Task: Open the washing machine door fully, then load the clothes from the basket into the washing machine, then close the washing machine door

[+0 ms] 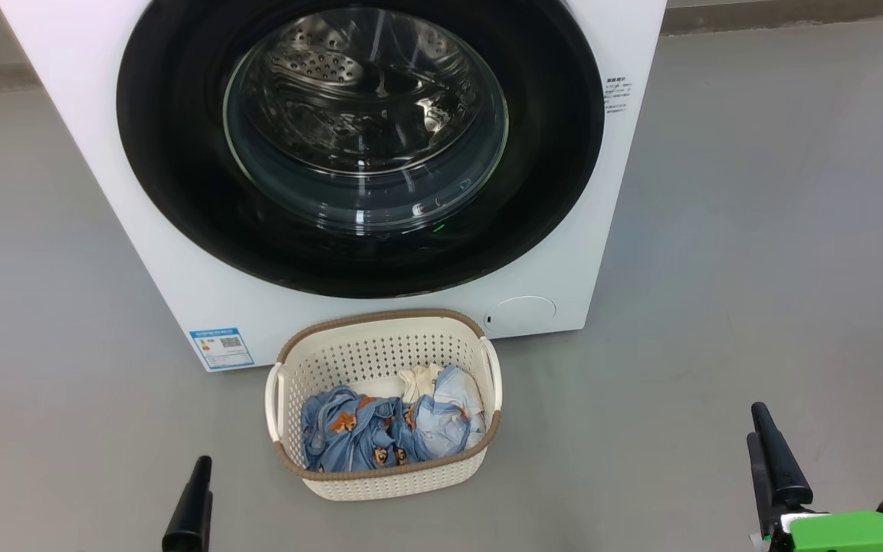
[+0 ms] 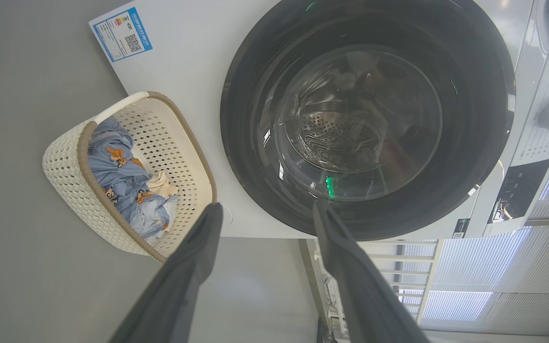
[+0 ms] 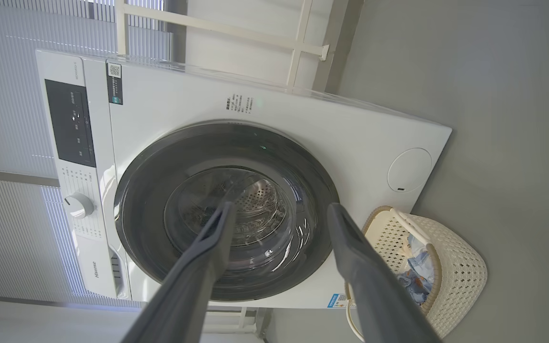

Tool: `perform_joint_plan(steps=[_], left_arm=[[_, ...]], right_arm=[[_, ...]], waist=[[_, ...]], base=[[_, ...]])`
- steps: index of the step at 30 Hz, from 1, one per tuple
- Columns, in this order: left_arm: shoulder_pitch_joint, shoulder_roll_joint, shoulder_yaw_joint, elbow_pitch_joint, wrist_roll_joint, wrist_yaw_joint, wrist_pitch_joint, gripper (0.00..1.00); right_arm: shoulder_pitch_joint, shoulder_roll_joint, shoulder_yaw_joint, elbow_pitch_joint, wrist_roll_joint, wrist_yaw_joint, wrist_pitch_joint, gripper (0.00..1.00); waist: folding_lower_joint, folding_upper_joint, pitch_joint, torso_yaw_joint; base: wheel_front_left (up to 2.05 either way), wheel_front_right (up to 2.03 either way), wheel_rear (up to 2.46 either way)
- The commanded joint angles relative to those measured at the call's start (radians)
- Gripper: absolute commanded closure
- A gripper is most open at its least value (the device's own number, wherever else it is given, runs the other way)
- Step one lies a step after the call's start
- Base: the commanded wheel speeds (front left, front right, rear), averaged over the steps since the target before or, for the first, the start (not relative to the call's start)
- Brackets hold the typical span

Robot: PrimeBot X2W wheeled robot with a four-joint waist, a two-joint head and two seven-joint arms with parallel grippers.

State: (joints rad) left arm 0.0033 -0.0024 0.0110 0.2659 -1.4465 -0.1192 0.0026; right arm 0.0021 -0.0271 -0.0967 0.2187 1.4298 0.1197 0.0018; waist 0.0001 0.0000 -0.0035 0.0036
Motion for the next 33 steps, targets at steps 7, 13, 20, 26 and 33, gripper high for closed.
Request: perform_joint_plan(steps=[7,13,20,26,33], left_arm=[[-0.033,0.022,0.003,-0.044,0.094,-0.006,-0.027,0.00],[-0.032,0.024,0.002,-0.053,0.182,-0.006,-0.045,0.00],[-0.033,0.027,-0.002,-0.068,0.298,-0.007,-0.065,0.00],[-0.033,0.030,-0.009,-0.082,0.413,-0.007,-0.083,0.00],[-0.030,0.036,-0.019,-0.096,0.548,-0.008,-0.103,0.00]], right_arm=[[-0.003,-0.014,0.027,-0.060,-0.101,0.004,-0.028,0.00],[-0.001,-0.023,0.039,-0.084,-0.203,0.005,-0.045,0.00],[0.004,-0.042,0.056,-0.102,-0.346,0.005,-0.066,0.00],[0.010,-0.054,0.064,-0.103,-0.478,0.006,-0.083,0.00],[0.017,-0.064,0.073,-0.099,-0.618,0.006,-0.104,0.00]], waist=[[-0.0001,0.0000,-0.002,0.001],[-0.0001,0.0000,-0.004,0.001],[-0.0001,0.0000,-0.006,0.002],[-0.0001,0.0000,-0.007,0.003],[-0.0001,0.0000,-0.007,0.003]], base=[[0.00,0.00,0.00],[0.00,0.00,0.00],[0.00,0.00,0.00],[0.00,0.00,0.00],[0.00,0.00,0.00]])
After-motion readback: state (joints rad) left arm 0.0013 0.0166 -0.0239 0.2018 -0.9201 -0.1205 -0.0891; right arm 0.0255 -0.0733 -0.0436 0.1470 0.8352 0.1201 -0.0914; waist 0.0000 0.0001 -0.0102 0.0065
